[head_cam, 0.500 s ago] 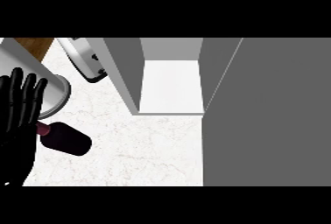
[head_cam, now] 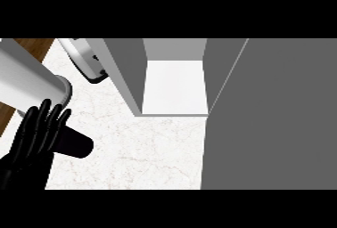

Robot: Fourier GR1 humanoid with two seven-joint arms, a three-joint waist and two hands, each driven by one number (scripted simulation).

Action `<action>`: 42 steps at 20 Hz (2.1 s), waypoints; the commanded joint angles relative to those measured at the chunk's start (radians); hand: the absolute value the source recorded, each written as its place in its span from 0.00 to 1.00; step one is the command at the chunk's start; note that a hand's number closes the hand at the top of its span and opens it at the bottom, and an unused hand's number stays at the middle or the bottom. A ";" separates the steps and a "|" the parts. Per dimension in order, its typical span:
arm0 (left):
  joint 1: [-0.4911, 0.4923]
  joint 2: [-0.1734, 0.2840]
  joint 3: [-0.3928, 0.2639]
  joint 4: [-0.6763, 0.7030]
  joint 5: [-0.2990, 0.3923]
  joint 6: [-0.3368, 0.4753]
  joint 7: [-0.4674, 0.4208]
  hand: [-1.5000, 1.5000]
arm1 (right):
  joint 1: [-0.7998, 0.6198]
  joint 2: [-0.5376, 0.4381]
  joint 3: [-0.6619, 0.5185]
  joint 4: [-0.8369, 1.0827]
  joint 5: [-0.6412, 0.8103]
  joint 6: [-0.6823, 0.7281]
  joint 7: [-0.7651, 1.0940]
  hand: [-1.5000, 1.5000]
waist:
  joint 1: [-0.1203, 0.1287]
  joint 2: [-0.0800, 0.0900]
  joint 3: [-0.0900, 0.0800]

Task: Pick up the wine, place it into the cabinet and close the cabinet

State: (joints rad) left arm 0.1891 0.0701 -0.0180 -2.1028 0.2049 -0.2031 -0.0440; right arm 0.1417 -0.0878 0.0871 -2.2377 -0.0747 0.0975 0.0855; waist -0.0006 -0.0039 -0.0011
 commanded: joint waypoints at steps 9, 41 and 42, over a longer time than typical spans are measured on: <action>0.110 -0.012 -0.058 -0.271 0.165 0.037 0.273 0.00 | 0.045 -0.040 0.050 -0.254 -0.084 0.030 0.286 0.00 | 0.002 0.002 0.001; 0.010 0.062 0.365 -0.278 0.368 0.080 0.437 0.00 | -0.186 -0.023 0.041 -0.351 -0.038 -0.081 0.563 0.00 | 0.009 0.000 0.000; 0.021 0.054 0.365 -0.272 0.365 0.072 0.437 0.00 | -0.122 -0.019 0.045 -0.358 -0.037 -0.062 0.523 0.00 | 0.005 0.000 0.000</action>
State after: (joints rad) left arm 0.1792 0.1251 0.2683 -2.3452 0.4131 -0.0884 0.4127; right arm -0.0254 -0.1032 0.1434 -2.4846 -0.0685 0.0299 0.5756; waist 0.0049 -0.0037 -0.0008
